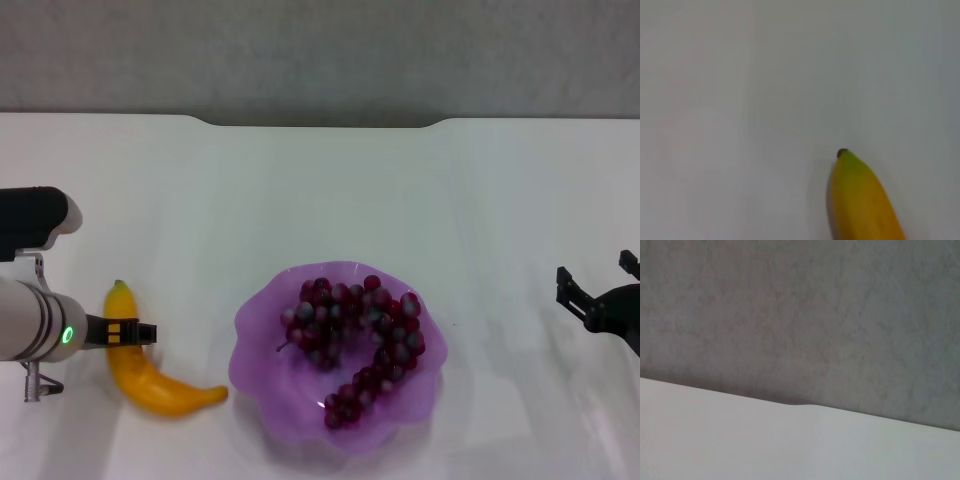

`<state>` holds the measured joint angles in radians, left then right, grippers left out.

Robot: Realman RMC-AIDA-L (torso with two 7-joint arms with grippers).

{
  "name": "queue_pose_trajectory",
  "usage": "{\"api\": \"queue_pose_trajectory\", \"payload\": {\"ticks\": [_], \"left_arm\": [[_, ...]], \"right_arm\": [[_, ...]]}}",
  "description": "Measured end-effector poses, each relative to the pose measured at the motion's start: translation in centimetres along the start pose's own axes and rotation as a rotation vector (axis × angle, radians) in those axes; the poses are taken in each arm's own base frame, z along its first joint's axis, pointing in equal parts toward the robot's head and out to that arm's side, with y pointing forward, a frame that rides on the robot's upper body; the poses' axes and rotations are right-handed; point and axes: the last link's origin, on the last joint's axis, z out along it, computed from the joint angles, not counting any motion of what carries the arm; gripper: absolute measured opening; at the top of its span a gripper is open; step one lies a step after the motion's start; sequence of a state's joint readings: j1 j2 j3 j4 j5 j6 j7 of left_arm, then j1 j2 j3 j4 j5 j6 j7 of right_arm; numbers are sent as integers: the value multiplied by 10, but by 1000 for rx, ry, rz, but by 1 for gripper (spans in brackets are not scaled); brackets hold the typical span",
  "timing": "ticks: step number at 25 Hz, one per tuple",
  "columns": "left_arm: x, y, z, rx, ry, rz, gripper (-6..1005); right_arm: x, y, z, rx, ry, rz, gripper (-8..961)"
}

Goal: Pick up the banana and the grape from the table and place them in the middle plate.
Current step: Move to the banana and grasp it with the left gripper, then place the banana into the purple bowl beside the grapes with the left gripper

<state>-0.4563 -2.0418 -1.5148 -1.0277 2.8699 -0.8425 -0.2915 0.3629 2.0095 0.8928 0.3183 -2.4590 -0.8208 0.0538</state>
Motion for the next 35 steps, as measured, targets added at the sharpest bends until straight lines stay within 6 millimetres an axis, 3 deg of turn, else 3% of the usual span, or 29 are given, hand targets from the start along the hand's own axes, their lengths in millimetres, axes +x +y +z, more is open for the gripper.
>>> {"api": "queue_pose_trajectory", "payload": {"ticks": [17, 25, 31, 35], "left_arm": [[9, 4, -5, -10, 22, 4, 522], [22, 1, -17, -7, 35, 29, 508], [47, -6, -55, -18, 41, 72, 526], [49, 8, -73, -122, 24, 86, 538]], "right_arm": [[-2, 1, 1, -2, -6, 1, 892], [-2, 1, 1, -2, -7, 3, 892], [-2, 2, 1, -4, -8, 0, 892], [-2, 2, 1, -4, -7, -3, 892]]}}
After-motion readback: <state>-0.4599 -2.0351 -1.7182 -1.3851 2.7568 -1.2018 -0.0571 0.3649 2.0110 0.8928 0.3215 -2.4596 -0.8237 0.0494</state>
